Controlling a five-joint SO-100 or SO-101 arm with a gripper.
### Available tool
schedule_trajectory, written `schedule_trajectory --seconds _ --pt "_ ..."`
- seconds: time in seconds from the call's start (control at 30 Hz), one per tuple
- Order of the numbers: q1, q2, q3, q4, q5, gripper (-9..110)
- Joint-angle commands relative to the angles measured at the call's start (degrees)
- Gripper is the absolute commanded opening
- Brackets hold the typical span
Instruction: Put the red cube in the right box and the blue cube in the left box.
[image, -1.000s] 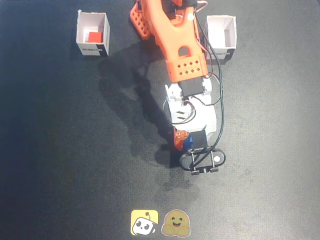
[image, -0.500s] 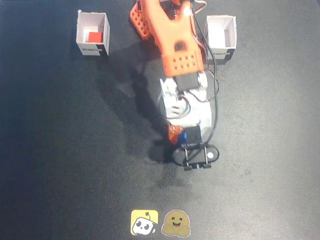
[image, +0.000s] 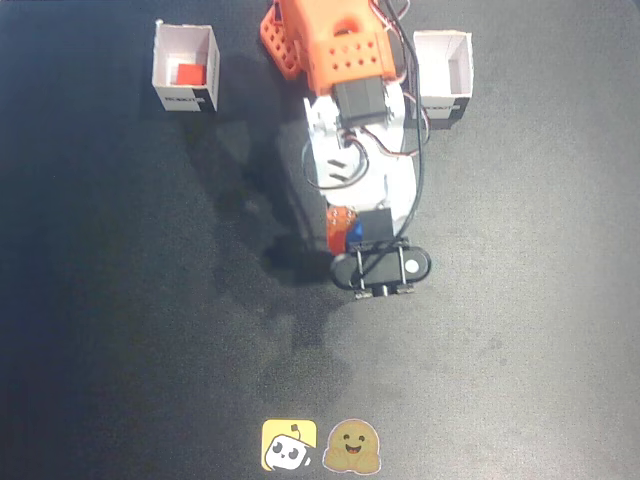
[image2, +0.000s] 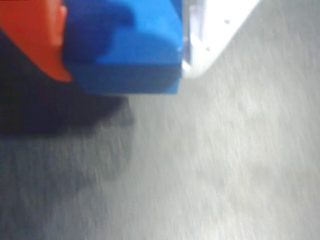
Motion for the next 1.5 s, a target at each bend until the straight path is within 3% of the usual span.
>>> schedule_trajectory --seconds 0.0,0.37,0.7,1.47 --pt "-0.44 5.62 0.26 2.72 -0.09 9" --pt "-5.36 14.33 -3.52 18.11 1.32 9" --pt "-14.59 17.58 -3.87 21.71 3.34 8" --pt "-40.96 20.48 1.67 27.69 18.54 8"
